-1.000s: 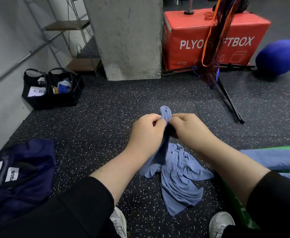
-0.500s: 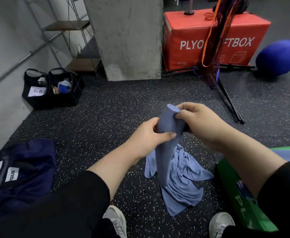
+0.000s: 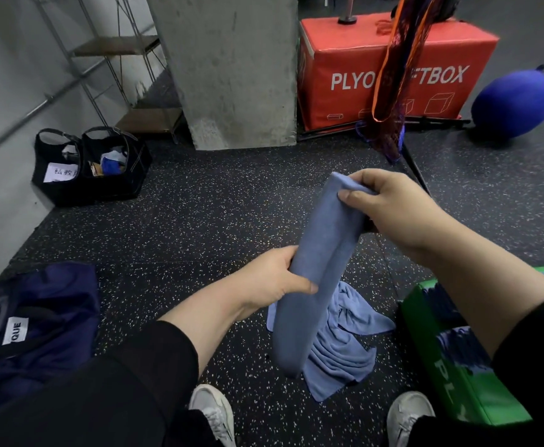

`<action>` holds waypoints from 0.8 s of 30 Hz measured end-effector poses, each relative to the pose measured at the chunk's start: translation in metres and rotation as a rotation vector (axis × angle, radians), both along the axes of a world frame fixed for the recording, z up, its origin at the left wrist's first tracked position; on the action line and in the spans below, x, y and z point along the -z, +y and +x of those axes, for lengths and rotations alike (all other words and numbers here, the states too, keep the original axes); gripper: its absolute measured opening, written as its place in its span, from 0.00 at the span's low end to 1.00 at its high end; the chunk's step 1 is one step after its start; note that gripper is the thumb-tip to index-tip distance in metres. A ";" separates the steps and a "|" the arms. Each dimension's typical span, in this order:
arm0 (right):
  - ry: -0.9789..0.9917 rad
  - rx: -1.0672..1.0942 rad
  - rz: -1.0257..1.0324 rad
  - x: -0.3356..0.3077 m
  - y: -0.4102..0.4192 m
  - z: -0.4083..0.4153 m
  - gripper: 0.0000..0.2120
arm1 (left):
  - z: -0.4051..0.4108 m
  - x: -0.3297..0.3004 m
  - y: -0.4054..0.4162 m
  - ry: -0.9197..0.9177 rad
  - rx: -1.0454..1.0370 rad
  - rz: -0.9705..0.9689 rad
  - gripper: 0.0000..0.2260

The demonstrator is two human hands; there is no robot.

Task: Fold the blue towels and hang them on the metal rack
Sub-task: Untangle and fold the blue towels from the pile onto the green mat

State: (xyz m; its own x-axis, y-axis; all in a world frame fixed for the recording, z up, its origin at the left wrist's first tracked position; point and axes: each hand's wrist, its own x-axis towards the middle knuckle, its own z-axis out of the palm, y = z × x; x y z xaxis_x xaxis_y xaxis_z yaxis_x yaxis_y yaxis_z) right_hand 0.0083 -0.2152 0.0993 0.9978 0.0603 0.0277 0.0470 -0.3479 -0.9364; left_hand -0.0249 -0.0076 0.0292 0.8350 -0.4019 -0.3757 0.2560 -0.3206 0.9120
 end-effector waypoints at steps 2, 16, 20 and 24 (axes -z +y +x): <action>0.027 0.048 0.048 0.000 -0.009 0.003 0.03 | 0.000 0.002 0.003 0.030 0.032 0.038 0.19; 0.183 0.256 0.199 0.026 -0.069 0.019 0.04 | -0.011 0.010 0.028 0.146 0.153 0.255 0.14; 0.197 0.332 0.221 0.034 -0.087 0.020 0.06 | -0.015 0.013 0.032 0.143 0.160 0.317 0.11; 0.238 0.337 0.224 0.042 -0.106 0.020 0.06 | -0.015 0.016 0.030 0.109 0.058 0.314 0.10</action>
State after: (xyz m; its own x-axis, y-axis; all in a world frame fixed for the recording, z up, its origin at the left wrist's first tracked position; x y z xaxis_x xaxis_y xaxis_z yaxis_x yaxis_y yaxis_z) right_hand 0.0280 -0.3212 0.0574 0.9411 -0.2495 -0.2284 -0.2586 -0.0953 -0.9613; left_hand -0.0398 0.0224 0.0132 0.7627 -0.2980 -0.5741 0.3195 -0.5982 0.7349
